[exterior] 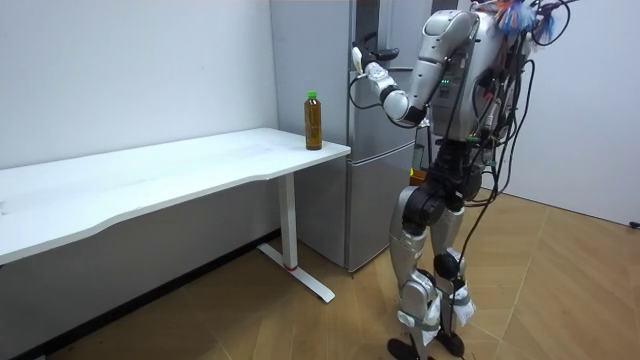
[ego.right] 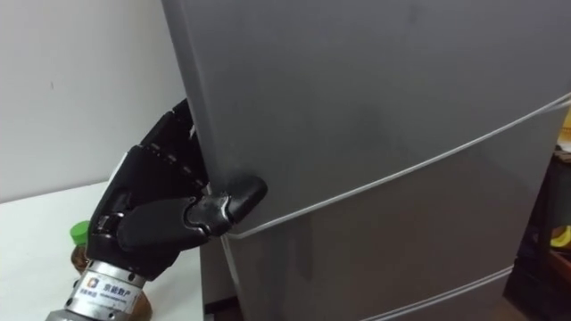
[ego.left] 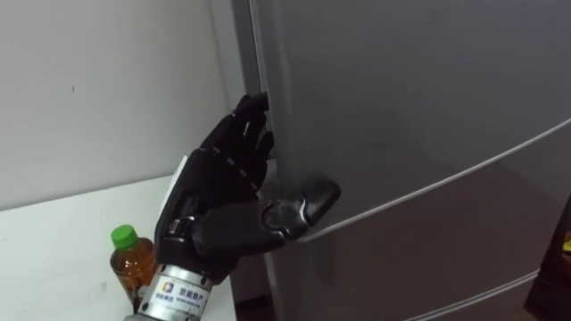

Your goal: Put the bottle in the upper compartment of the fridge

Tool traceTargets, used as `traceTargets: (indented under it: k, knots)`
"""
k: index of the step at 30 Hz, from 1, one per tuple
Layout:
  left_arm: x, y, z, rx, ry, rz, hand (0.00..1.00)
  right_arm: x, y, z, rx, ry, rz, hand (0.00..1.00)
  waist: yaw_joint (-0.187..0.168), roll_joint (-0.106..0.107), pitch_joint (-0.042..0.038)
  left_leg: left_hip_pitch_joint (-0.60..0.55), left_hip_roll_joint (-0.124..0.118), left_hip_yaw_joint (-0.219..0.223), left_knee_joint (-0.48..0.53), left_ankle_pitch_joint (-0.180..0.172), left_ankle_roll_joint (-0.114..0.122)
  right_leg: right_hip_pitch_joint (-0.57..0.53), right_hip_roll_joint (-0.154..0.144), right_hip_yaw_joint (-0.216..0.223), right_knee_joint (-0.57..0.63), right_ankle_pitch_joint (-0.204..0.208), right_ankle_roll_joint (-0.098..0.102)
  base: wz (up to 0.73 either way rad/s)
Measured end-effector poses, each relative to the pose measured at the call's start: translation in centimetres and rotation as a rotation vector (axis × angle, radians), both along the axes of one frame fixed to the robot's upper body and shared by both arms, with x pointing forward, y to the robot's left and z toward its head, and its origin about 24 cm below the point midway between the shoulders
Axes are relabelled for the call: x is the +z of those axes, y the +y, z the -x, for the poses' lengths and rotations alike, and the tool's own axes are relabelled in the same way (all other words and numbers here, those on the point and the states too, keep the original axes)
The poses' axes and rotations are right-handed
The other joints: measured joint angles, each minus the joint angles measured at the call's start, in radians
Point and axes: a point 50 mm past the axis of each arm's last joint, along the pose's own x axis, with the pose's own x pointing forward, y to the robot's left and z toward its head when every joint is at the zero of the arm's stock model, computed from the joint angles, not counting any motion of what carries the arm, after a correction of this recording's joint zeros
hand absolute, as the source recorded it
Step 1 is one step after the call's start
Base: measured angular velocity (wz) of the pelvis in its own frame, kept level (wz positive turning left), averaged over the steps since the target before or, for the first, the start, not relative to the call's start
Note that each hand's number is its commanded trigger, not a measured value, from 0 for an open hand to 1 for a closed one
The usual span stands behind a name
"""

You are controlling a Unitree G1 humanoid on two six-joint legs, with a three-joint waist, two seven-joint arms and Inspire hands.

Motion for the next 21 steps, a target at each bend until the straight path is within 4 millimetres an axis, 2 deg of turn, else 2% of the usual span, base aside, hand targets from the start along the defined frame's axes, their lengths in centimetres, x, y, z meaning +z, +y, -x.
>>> traceTargets:
  k: [13,21]
  knots:
    - [0.0,-0.3,0.1,-0.022,-0.002,0.0,0.0,0.0,0.0,0.0,0.003,0.003,-0.001,0.0,-0.002,-0.003,0.0006,-0.001,0.0,-0.004,0.003,0.0,0.0,0.0,-0.001,-0.002,0.002,0.0,0.0,0.0]
    - [-0.1,-1.2,0.3,-0.073,-0.01,-0.012,0.0,0.0,0.2,-0.1,0.012,0.015,-0.009,0.0,-0.003,-0.014,-0.0046,-0.002,-0.001,-0.004,0.004,0.0,0.0,0.004,-0.003,-0.015,0.001,0.0,0.0,0.04]
